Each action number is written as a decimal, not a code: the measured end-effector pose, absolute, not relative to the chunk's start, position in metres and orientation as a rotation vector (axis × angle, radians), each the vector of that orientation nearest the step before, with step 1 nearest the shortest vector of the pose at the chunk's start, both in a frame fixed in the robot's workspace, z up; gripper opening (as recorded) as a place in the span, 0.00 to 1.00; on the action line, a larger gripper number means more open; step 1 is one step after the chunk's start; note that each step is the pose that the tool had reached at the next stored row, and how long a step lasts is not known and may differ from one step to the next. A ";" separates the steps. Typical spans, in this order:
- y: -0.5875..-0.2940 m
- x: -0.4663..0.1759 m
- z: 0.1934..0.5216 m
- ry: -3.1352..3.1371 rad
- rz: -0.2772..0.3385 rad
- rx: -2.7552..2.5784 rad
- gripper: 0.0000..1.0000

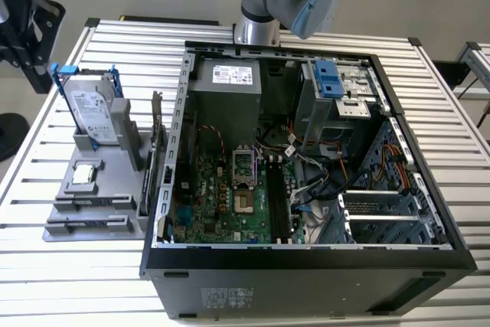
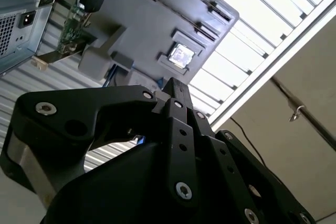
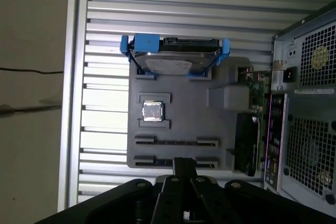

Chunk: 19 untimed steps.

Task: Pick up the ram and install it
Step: 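Reach for the ram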

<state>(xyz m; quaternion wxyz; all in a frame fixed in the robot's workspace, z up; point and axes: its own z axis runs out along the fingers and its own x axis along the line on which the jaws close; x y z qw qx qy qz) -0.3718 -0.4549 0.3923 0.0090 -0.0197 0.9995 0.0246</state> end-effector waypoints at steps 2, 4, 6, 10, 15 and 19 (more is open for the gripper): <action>-0.456 -0.372 0.392 3.122 0.077 -0.062 0.00; -0.457 -0.372 0.392 3.122 0.077 -0.062 0.00; -0.457 -0.372 0.392 3.122 0.077 -0.062 0.00; -0.460 -0.371 0.392 3.122 0.077 -0.062 0.00; -0.464 -0.371 0.392 3.123 0.077 -0.062 0.00; -0.467 -0.370 0.392 3.124 0.077 -0.062 0.00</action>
